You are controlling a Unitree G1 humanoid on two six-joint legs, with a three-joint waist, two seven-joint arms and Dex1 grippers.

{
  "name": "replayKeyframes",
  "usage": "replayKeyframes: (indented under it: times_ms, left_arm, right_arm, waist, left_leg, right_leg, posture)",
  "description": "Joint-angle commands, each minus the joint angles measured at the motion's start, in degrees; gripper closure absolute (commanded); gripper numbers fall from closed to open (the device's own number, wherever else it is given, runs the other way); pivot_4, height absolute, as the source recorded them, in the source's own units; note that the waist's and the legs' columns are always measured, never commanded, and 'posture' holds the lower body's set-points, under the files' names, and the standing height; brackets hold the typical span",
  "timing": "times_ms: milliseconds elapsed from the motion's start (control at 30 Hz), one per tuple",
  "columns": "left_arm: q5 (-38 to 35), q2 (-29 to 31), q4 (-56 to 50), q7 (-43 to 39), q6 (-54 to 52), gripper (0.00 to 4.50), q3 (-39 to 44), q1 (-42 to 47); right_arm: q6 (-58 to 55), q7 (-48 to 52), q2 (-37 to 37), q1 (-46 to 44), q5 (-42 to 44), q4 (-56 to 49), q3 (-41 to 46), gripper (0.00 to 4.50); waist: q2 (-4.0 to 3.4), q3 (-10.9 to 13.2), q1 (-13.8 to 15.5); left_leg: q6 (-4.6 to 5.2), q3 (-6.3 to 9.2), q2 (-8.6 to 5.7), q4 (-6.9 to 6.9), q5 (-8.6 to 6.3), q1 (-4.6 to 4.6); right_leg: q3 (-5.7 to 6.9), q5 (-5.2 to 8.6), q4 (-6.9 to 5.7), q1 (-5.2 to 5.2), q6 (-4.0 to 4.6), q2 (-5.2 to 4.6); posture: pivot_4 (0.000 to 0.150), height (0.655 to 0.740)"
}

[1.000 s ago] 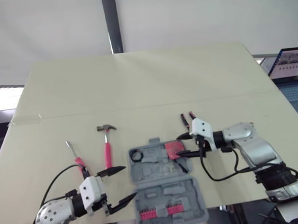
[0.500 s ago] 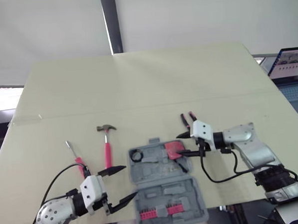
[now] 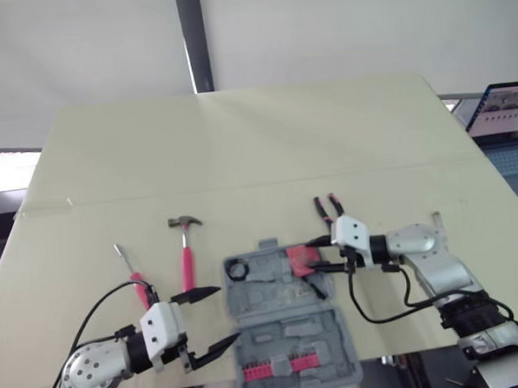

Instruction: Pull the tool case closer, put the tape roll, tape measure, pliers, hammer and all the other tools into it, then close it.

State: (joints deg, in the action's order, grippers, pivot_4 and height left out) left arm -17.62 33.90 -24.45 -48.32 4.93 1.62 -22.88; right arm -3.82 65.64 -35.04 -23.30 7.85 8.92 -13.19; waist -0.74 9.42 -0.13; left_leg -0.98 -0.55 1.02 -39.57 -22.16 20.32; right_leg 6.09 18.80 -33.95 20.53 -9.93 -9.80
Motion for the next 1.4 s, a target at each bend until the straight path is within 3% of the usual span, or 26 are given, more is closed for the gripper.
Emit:
replayKeyframes:
  times_ms: [33, 733, 1400]
  left_arm:
    - [-0.41, 0.16, -0.92, -0.48, 1.11, 0.00, 0.27, -0.35]
    - [-0.23, -0.20, -2.53, 1.64, -0.57, 0.00, -0.16, 0.15]
    - [-2.29, -0.76, -3.44, 3.05, -3.48, 0.00, 1.67, 1.03]
  right_arm:
    - [-0.04, -0.66, -0.11, -0.16, 0.34, -2.41, 1.20, 2.66]
    - [3.72, -0.26, 0.53, 0.55, -0.56, 3.22, 0.28, 2.66]
    - [0.19, -1.07, 1.45, 3.93, -2.09, 4.59, -1.56, 2.66]
  waist:
    - [0.00, 0.00, 0.01]
    - [0.00, 0.00, -0.01]
    - [0.05, -0.06, 0.03]
  left_leg:
    - [0.00, 0.00, 0.00, 0.00, 0.00, 0.00]
    - [0.00, 0.00, 0.00, 0.00, 0.00, -0.01]
    - [0.00, 0.02, 0.00, 0.00, 0.00, -0.12]
  right_leg:
    - [0.00, 0.00, 0.00, 0.00, 0.00, 0.00]
    - [0.00, 0.00, 0.00, -0.01, 0.00, 0.00]
    - [0.00, 0.00, 0.00, -0.15, 0.00, 0.00]
  posture:
    - [0.150, 0.7360]
    - [0.150, 0.7360]
    - [0.150, 0.7360]
